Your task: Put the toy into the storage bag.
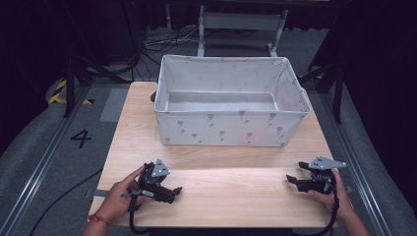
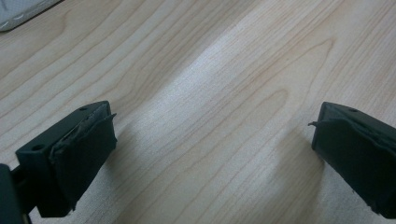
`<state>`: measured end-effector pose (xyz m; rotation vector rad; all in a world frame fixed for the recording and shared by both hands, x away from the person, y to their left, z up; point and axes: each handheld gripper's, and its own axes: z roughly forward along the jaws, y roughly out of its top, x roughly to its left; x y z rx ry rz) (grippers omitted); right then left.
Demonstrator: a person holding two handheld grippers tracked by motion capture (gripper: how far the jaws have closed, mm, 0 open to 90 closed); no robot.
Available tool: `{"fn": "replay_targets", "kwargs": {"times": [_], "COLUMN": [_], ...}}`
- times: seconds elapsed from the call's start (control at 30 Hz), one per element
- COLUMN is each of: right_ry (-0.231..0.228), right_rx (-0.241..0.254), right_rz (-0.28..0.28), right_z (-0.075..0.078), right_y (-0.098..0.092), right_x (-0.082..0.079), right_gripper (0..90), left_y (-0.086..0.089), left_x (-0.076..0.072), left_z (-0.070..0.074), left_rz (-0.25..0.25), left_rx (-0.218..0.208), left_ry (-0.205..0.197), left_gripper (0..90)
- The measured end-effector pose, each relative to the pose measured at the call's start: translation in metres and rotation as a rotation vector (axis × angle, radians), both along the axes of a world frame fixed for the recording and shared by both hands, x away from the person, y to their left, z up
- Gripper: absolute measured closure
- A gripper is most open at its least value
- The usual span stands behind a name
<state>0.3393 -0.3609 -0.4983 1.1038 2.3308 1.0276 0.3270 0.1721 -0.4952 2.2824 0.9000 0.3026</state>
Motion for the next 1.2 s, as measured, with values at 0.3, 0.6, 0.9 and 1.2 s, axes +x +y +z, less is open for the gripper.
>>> {"fn": "replay_targets", "kwargs": {"times": [0.3,0.6,0.9,1.2], "right_ry": [0.029,0.031,0.031,0.031], "right_rx": [0.015,0.014,0.015,0.015], "right_rz": [-0.027,-0.035,-0.036,-0.036], "right_z": [-0.0006,-0.0007,-0.0007,-0.0008], "right_y": [-0.0041,-0.0035,-0.0035,-0.0034], "right_x": [0.0029,0.0033,0.0033,0.0033], "right_gripper": [19.6,18.6,18.6,18.6], "left_y": [-0.0002,0.0000,0.0000,-0.0001], "left_x": [-0.0003,-0.0014,-0.0015,-0.0019], "left_z": [-0.0002,0.0000,0.0000,0.0000], "left_rz": [0.004,0.016,0.017,0.021], "left_rx": [-0.003,0.001,0.002,0.002], "left_ry": [0.001,0.000,0.001,0.000], "left_gripper": [0.0,0.0,0.0,0.0]}}
